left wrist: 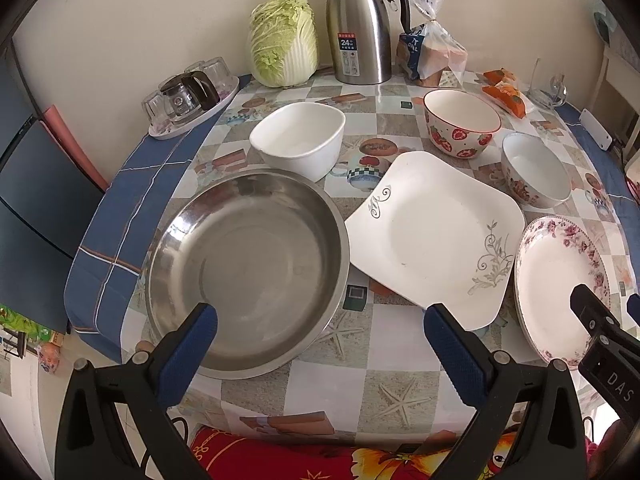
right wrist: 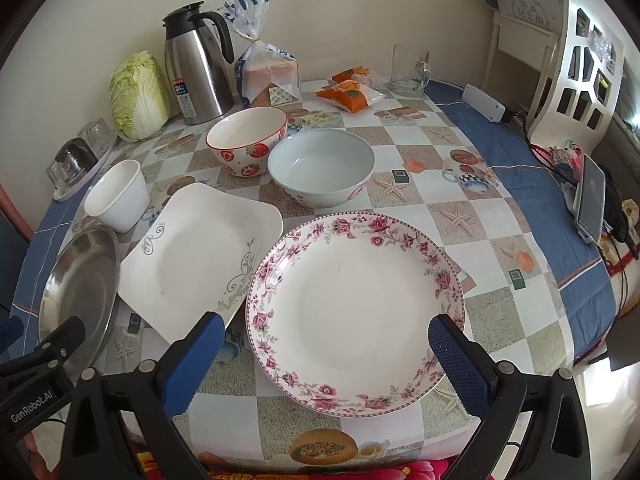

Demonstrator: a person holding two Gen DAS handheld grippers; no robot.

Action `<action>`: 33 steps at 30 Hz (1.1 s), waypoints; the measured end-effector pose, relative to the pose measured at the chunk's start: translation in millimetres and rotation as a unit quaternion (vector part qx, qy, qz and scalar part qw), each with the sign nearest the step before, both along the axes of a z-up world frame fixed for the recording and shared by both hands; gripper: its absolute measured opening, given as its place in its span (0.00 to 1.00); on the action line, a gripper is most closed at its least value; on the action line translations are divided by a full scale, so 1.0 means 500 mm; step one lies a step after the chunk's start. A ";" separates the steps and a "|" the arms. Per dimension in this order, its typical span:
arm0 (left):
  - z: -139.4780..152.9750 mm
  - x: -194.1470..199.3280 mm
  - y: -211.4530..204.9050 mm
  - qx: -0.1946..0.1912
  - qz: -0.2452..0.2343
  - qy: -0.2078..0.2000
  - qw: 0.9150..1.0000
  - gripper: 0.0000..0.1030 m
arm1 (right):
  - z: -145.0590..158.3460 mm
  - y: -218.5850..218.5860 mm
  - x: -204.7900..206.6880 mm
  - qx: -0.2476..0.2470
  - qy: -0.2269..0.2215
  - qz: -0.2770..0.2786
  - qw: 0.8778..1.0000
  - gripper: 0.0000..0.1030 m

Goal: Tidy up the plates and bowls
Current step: 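Move both tools toward the rim of the large steel basin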

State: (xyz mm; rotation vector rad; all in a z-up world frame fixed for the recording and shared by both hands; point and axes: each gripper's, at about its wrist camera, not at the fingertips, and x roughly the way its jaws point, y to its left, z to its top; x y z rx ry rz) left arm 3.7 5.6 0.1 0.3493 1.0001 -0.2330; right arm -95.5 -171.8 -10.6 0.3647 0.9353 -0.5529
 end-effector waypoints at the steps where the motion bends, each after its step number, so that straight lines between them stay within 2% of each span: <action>1: -0.001 0.002 0.002 -0.001 0.001 0.002 1.000 1.00 | 0.001 0.001 0.003 -0.003 0.000 0.000 1.000 1.00; 5: -0.005 0.009 0.009 0.000 0.005 0.010 1.000 1.00 | 0.000 0.005 0.016 -0.009 0.005 0.002 1.000 1.00; 11: -0.007 0.032 0.041 -0.035 0.014 0.034 0.999 1.00 | 0.006 0.019 0.051 -0.011 0.006 0.005 1.000 1.00; 20: -0.037 0.104 0.161 -0.099 0.081 0.040 0.991 1.00 | 0.006 0.114 0.151 0.005 -0.010 0.080 0.997 1.00; 24: -0.054 0.128 0.222 -0.128 0.114 0.027 0.985 1.00 | -0.001 0.170 0.197 0.003 -0.012 0.120 0.993 1.00; 28: -0.066 0.149 0.284 -0.150 0.148 -0.004 0.978 1.00 | -0.011 0.220 0.230 -0.001 -0.009 0.155 0.988 1.00; 33: -0.081 0.165 0.349 -0.150 0.188 -0.051 0.969 1.00 | -0.023 0.256 0.257 -0.006 -0.005 0.176 0.984 1.00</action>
